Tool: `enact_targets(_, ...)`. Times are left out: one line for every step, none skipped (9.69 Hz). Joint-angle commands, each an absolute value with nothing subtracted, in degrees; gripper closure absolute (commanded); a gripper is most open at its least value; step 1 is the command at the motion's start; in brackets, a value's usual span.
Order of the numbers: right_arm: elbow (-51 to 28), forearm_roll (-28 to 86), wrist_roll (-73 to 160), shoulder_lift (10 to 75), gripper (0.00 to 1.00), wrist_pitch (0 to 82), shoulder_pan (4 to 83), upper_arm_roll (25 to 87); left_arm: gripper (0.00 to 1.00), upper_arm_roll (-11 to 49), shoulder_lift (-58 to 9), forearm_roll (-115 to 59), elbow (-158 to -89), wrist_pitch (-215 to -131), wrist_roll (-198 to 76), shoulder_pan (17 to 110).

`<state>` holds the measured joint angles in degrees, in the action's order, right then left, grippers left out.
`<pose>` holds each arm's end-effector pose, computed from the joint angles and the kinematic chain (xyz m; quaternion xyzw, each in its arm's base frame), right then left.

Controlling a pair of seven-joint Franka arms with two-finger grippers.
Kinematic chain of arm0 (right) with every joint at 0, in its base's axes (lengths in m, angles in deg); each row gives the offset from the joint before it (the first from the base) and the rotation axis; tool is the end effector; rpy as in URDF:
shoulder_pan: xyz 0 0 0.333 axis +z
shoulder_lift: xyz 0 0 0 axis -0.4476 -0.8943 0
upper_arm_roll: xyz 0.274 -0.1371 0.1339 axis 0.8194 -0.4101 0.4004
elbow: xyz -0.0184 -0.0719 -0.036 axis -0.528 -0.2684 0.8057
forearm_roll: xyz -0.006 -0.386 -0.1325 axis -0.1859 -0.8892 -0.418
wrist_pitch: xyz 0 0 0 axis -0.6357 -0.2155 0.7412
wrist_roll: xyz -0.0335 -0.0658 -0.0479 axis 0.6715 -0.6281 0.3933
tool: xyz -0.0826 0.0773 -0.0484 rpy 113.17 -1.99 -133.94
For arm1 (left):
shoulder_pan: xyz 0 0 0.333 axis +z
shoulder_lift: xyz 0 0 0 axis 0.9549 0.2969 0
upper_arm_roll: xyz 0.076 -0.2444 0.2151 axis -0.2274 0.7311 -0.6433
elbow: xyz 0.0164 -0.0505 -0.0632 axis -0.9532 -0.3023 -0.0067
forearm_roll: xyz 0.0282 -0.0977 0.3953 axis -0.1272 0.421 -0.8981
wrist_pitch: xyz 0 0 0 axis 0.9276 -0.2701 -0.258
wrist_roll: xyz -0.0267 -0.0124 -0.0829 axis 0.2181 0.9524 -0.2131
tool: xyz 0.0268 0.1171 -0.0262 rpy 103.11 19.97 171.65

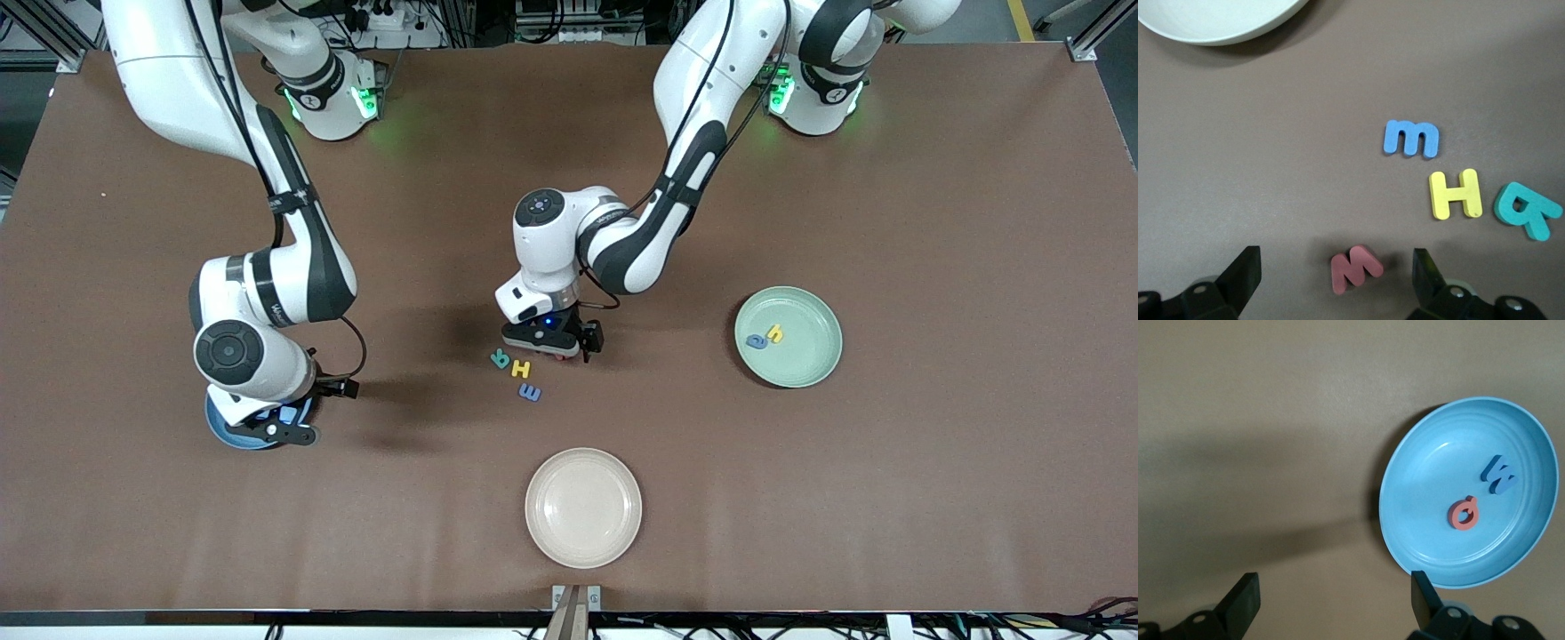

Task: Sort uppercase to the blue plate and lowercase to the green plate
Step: 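Lower the left gripper and grasp the pink M letter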

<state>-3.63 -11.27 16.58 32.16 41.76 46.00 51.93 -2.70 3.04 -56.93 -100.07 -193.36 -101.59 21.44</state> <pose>0.6862 0.1282 0.2693 0.9912 -0.0787 -0.0530 0.0920 0.5210 -0.5868 0.1729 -0.9765 0.1389 -0.1584 0.0459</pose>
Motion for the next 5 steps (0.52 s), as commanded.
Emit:
enact_targets(-4.3, -11.8, 16.7, 33.5, 0.00, 40.3, 45.9, 52.2, 0.00, -3.2, 4.3, -58.9, -99.4, -192.5, -104.2, 21.1)
enact_targets(-4.5, -11.8, 16.7, 33.5, 0.00, 40.2, 46.2, 52.2, 0.00, -3.1, 4.9, -58.9, -99.4, -192.7, -105.6, 21.2)
enact_targets(-4.4, -11.8, 16.6, 33.5, 0.00, 39.9, 46.2, 52.2, 0.00, -2.9, 4.9, -58.3, -99.4, -192.9, -106.2, 21.6)
enact_targets(-4.5, -11.8, 16.6, 33.5, 0.00, 39.8, 46.2, 52.2, 0.00, -2.8, 4.9, -56.3, -99.4, -193.1, -106.7, 21.9)
enact_targets(-4.7, -11.8, 16.6, 33.5, 0.00, 39.8, 46.3, 52.2, 0.00, -2.8, 4.8, -52.9, -99.4, -193.4, -107.1, 22.2)
